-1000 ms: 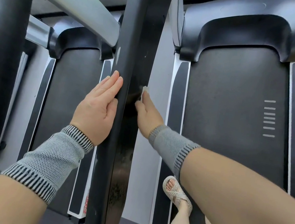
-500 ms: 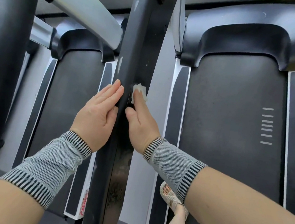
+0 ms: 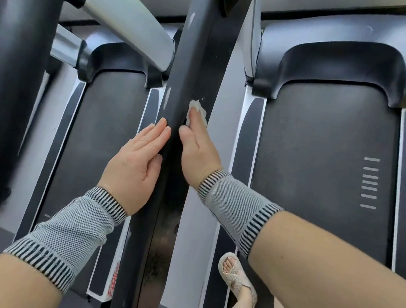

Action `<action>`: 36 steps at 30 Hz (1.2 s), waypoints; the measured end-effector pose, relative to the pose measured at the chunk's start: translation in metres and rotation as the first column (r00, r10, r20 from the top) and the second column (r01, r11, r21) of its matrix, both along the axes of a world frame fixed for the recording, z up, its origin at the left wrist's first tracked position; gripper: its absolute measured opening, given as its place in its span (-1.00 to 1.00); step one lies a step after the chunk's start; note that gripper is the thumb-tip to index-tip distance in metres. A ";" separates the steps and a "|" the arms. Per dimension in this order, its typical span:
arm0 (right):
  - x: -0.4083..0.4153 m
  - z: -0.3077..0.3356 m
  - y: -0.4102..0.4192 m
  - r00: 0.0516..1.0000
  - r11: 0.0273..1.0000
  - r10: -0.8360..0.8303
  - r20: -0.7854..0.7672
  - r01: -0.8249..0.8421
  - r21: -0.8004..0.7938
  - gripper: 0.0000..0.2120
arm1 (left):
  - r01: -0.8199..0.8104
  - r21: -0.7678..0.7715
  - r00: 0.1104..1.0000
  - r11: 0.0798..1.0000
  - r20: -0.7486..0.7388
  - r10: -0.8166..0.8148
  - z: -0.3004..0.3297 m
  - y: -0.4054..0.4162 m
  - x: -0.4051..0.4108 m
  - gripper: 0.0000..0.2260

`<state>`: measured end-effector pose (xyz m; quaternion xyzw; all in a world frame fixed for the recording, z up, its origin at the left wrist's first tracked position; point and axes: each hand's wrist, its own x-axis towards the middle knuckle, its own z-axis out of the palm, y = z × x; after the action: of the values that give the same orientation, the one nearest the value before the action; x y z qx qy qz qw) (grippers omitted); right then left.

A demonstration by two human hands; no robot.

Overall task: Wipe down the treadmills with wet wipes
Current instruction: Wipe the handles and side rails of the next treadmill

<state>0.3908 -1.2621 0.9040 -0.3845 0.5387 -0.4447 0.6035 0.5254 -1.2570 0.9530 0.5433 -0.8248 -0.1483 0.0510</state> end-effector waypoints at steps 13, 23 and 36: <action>0.000 0.005 0.019 0.997 0.997 0.078 0.005 -0.078 -0.028 -0.48 | -0.055 0.008 0.998 0.998 -0.009 0.055 0.000 0.002 -0.002 -0.55; 0.000 0.002 0.011 1.000 1.000 0.027 -0.003 -0.027 0.014 -0.50 | 0.064 -0.182 0.998 0.981 -0.012 -0.067 0.007 -0.022 -0.001 -0.71; 0.009 -0.024 0.003 0.998 0.996 -0.037 -0.045 0.040 0.074 -0.51 | 0.108 -0.061 0.993 0.992 0.055 -0.105 0.008 -0.058 -0.018 -0.58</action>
<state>0.3996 -1.2592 0.8803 -0.3608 0.5753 -0.4274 0.5969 0.5076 -1.3149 0.9612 0.5004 -0.8579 -0.1103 0.0392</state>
